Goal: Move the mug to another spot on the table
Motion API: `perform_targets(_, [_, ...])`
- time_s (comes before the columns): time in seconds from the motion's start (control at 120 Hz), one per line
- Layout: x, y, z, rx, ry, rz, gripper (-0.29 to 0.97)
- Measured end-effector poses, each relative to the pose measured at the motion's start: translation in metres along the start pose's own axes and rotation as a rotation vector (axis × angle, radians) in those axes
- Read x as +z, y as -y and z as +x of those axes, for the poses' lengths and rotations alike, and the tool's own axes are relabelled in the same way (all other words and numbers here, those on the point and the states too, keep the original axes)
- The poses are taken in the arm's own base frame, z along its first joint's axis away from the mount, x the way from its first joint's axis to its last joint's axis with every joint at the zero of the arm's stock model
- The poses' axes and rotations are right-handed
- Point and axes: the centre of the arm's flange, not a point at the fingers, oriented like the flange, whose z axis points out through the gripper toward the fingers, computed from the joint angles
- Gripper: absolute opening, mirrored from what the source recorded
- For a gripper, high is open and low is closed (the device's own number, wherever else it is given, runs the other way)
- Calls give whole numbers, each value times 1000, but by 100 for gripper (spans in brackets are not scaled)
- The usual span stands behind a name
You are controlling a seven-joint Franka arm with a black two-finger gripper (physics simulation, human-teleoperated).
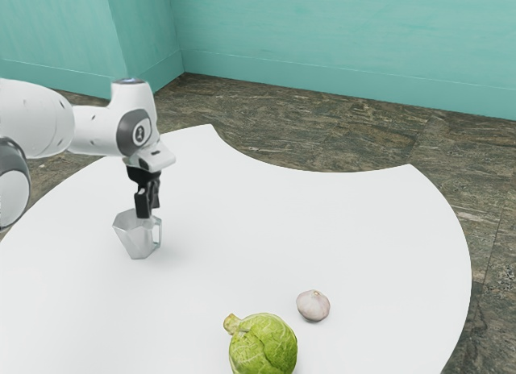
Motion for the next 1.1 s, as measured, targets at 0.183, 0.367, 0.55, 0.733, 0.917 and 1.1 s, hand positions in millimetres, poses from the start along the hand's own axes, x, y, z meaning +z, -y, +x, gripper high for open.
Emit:
perform_targets(0.183, [7, 4, 2, 64, -12, -6, 68])
perform_targets(0.367, [14, 10, 7, 101, -22, -8, 68])
perform_targets(0.55, [15, 14, 10, 61, -23, -8, 68])
perform_targets(0.733, [26, 14, 7, -36, -6, -32, 68])
perform_targets(0.917, [37, 15, 6, -115, 17, -45, 68])
perform_targets(1.1, [44, 16, 6, -172, 34, -47, 51])
